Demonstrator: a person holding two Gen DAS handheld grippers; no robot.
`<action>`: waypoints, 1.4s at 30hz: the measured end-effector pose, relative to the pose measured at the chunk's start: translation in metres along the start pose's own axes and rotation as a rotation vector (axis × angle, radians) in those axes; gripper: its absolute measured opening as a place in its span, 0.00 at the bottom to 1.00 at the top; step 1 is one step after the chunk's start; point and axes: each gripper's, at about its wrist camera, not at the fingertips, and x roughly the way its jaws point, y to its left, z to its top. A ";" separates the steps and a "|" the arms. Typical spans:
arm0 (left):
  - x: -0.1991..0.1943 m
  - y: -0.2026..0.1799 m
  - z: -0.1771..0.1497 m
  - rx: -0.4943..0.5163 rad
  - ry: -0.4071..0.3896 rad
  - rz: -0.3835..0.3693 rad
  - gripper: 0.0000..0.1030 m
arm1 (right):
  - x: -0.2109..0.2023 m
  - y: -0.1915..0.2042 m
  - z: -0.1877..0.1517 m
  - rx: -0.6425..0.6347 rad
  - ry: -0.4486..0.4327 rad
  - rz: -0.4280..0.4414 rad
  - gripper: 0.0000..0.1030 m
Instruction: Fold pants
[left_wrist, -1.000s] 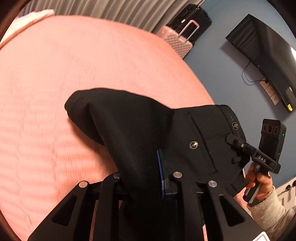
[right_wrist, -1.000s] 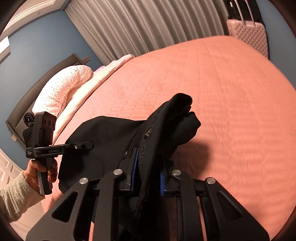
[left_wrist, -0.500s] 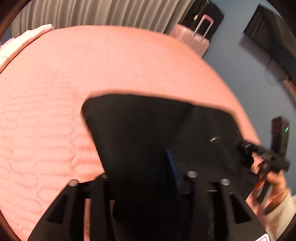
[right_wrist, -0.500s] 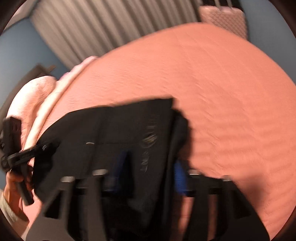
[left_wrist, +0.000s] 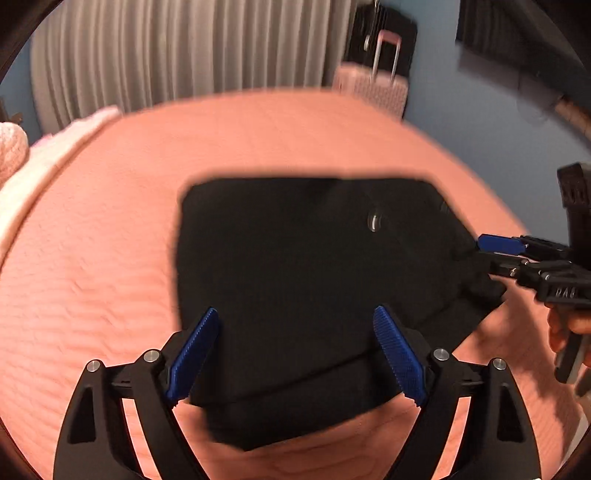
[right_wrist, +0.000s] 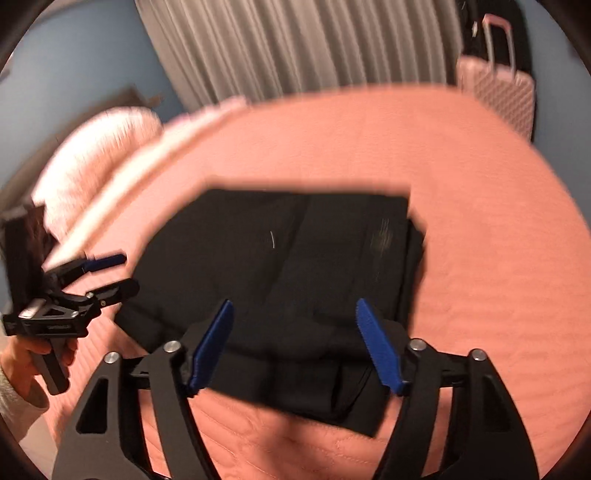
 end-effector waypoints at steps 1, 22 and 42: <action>0.010 0.000 -0.007 0.020 0.017 0.020 0.83 | 0.005 -0.001 -0.006 -0.023 0.004 -0.019 0.60; -0.147 -0.055 0.016 -0.108 -0.108 0.220 0.82 | -0.195 0.091 0.000 0.146 -0.366 -0.413 0.95; -0.190 -0.055 0.009 -0.097 -0.133 0.290 0.82 | -0.216 0.111 0.003 0.145 -0.345 -0.453 0.96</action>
